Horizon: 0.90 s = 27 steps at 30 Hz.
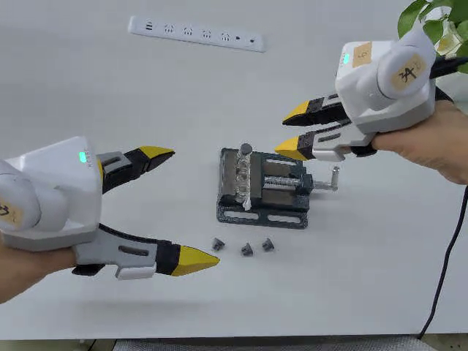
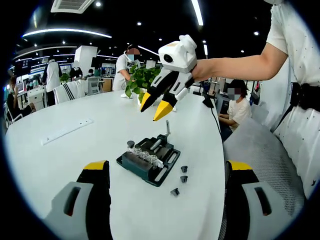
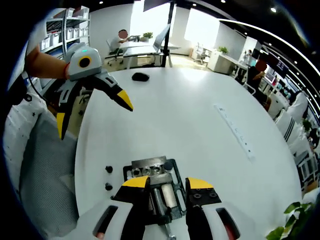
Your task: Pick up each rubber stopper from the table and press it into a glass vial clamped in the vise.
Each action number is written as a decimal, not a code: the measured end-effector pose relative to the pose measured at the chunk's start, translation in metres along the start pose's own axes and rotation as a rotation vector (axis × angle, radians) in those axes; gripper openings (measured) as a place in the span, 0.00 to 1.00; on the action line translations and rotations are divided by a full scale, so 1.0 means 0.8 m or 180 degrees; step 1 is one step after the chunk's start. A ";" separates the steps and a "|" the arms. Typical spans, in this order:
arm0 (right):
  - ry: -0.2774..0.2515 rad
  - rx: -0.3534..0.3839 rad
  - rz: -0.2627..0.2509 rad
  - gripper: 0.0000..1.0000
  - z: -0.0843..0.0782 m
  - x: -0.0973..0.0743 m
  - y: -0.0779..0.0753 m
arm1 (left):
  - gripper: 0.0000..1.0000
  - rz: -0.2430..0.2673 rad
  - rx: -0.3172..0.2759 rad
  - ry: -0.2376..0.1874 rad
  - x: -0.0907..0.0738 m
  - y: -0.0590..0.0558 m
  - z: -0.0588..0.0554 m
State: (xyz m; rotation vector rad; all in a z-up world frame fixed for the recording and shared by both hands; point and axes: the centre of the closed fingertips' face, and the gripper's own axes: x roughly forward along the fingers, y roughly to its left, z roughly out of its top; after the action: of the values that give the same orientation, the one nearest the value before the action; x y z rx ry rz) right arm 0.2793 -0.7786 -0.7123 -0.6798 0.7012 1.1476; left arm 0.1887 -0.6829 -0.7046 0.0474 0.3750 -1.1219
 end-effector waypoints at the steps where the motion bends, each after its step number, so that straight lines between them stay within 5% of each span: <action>1: -0.0026 0.0020 -0.0021 0.25 -0.002 -0.003 0.001 | 0.96 -0.0004 0.0014 0.0006 0.001 -0.001 0.001; 15: -0.0243 0.0322 -0.0182 0.30 -0.021 -0.026 0.036 | 0.98 -0.0057 0.0086 0.0088 0.001 -0.016 -0.001; 27: -0.0277 0.0577 -0.0186 0.30 -0.060 -0.031 0.073 | 0.99 -0.0065 0.0117 0.0182 -0.003 -0.021 -0.012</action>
State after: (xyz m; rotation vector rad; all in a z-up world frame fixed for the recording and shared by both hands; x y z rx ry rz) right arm 0.2104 -0.8144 -0.7290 -0.4915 0.6975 1.0395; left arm 0.1703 -0.6861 -0.7102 0.1084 0.4066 -1.1495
